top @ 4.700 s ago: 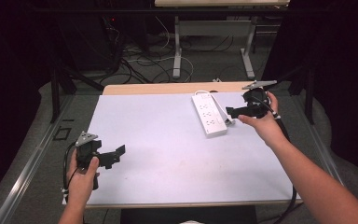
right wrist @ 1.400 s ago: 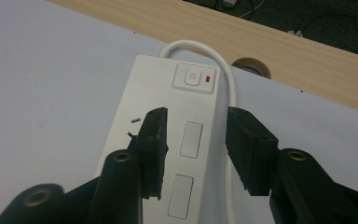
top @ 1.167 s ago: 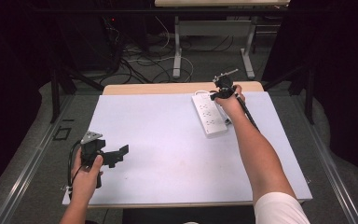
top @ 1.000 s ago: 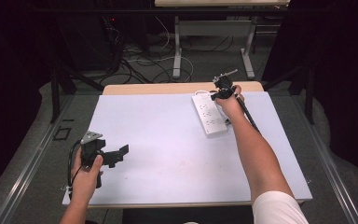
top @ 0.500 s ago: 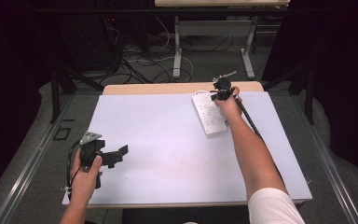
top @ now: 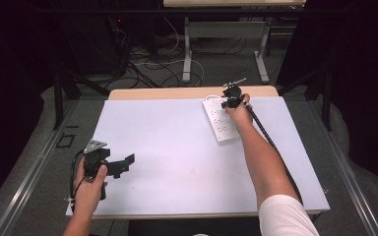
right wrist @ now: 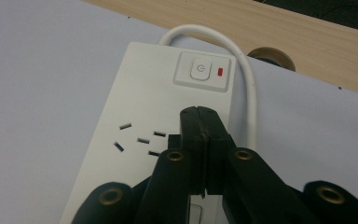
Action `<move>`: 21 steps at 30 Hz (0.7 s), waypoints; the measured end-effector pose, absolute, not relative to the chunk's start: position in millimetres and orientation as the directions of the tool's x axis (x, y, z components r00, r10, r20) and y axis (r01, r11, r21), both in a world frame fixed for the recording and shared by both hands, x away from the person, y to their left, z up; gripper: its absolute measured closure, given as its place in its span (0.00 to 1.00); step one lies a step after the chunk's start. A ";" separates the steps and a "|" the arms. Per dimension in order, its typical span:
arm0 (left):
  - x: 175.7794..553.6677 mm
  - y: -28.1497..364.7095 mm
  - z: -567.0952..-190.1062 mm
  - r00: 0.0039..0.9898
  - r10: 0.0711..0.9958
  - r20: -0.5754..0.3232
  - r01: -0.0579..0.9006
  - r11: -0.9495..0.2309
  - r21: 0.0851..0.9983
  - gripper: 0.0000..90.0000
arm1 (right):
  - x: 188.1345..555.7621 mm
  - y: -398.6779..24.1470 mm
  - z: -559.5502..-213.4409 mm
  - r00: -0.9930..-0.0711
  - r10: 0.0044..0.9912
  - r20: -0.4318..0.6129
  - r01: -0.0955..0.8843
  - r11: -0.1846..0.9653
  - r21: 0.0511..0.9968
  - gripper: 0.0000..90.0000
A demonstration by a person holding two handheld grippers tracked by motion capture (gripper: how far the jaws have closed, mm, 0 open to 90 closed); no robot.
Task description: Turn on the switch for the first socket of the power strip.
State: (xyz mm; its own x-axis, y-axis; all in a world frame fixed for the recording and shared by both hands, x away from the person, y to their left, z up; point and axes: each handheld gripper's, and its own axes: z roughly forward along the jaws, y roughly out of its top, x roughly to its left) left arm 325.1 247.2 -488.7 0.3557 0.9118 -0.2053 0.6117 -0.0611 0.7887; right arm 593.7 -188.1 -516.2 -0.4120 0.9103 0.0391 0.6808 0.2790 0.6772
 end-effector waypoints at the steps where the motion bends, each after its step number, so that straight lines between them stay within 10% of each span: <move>1: 325.0 247.7 -488.4 0.355 0.912 -0.206 0.615 -0.062 0.786 0.02 | 593.7 -188.1 -516.2 -0.412 0.910 0.039 0.681 0.279 0.677 1.00; 21: 326.3 246.7 -489.9 0.358 0.911 -0.206 0.619 -0.067 0.783 0.03 | 597.8 -183.6 -528.1 -0.395 0.918 0.033 0.665 0.261 0.699 1.00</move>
State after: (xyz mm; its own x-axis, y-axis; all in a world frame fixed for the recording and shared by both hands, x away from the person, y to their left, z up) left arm 326.3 246.7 -489.9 0.3583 0.9106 -0.2060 0.6191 -0.0665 0.7825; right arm 597.8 -183.6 -528.1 -0.3954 0.9179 0.0329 0.6653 0.2615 0.6993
